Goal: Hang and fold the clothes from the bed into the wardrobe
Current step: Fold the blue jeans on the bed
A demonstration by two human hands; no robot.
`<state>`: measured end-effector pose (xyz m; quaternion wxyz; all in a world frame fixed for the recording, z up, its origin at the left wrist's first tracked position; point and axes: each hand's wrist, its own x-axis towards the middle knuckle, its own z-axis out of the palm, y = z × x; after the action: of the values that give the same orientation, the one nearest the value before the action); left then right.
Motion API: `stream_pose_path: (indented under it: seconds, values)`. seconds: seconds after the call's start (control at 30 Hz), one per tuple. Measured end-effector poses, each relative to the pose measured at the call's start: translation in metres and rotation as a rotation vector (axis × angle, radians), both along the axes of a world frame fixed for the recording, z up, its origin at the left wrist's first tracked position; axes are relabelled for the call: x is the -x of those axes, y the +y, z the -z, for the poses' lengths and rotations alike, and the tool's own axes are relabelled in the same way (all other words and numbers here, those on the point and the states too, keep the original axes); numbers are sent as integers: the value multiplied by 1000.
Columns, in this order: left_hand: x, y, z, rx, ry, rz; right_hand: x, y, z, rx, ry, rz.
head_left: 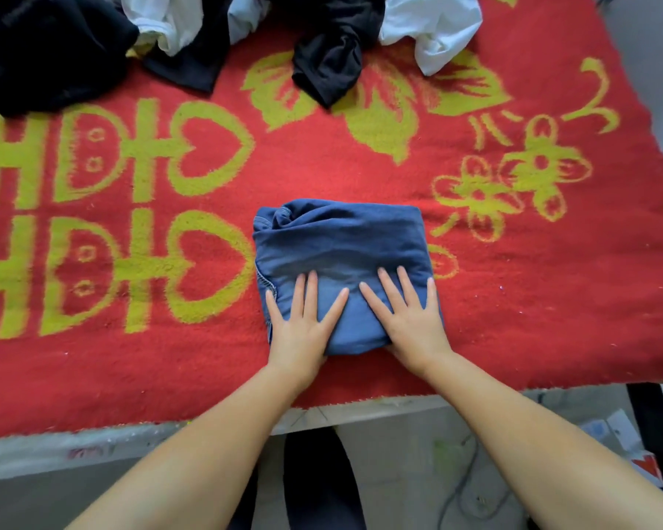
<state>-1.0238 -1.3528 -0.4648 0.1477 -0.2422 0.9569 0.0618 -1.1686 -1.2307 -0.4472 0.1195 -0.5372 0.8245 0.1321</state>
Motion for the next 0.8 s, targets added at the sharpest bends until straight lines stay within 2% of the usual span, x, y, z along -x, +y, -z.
stream_pose_path:
  seconds: [0.17, 0.43, 0.63, 0.8]
  values:
    - [1, -8, -8, -89, -52, -26, 9, -11, -15, -46, -114, 7]
    - [5, -45, -96, -130, 108, -90, 14, -50, -110, 41, -87, -19]
    - [-55, -72, -156, -20, 124, -231, -29, -100, -176, 126, -100, -194]
    - [-158, -94, -197, -27, 120, -433, -114, -155, -207, 133, -112, -421]
